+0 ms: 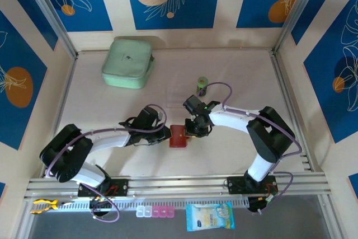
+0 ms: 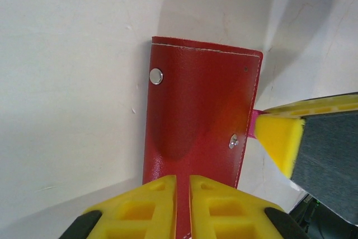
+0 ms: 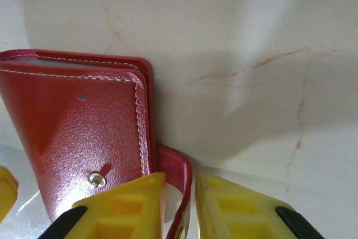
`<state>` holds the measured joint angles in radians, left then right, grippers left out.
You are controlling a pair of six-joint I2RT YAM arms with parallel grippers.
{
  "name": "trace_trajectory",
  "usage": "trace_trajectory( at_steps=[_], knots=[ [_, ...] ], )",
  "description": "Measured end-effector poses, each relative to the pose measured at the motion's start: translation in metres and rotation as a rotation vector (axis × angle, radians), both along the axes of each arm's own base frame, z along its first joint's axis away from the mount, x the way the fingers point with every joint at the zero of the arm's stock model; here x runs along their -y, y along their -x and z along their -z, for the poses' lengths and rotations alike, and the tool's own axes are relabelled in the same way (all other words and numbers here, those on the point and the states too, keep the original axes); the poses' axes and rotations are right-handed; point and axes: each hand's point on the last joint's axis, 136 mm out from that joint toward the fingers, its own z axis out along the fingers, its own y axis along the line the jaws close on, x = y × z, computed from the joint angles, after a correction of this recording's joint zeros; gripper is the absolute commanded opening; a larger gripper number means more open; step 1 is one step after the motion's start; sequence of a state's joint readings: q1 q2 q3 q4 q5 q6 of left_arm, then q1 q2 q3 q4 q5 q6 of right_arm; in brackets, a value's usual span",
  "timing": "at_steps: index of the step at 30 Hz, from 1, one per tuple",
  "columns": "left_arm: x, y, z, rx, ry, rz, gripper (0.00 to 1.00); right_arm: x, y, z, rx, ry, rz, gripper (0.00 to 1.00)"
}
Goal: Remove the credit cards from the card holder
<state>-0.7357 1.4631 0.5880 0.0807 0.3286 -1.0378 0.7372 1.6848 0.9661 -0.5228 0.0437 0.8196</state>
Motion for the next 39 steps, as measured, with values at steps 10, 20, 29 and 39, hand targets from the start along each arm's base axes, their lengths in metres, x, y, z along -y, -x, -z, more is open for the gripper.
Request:
trace_trajectory(
  at_steps=[10, 20, 29, 39],
  knots=[
    [0.001, -0.002, -0.001, 0.009, 0.004, -0.003, 0.17, -0.002, 0.001, 0.008, -0.018, -0.011, 0.004, 0.11],
    [-0.008, -0.012, -0.022, 0.112, -0.009, -0.022, 0.28, 0.005, 0.003, -0.006, -0.006, 0.019, -0.005, 0.07],
    [-0.034, -0.029, -0.047, 0.212, -0.037, -0.080, 0.34, -0.006, 0.001, -0.037, 0.042, 0.021, -0.050, 0.07],
    [-0.063, -0.040, -0.060, 0.251, -0.036, -0.137, 0.36, -0.016, 0.000, -0.064, 0.080, 0.008, -0.054, 0.07]
  ],
)
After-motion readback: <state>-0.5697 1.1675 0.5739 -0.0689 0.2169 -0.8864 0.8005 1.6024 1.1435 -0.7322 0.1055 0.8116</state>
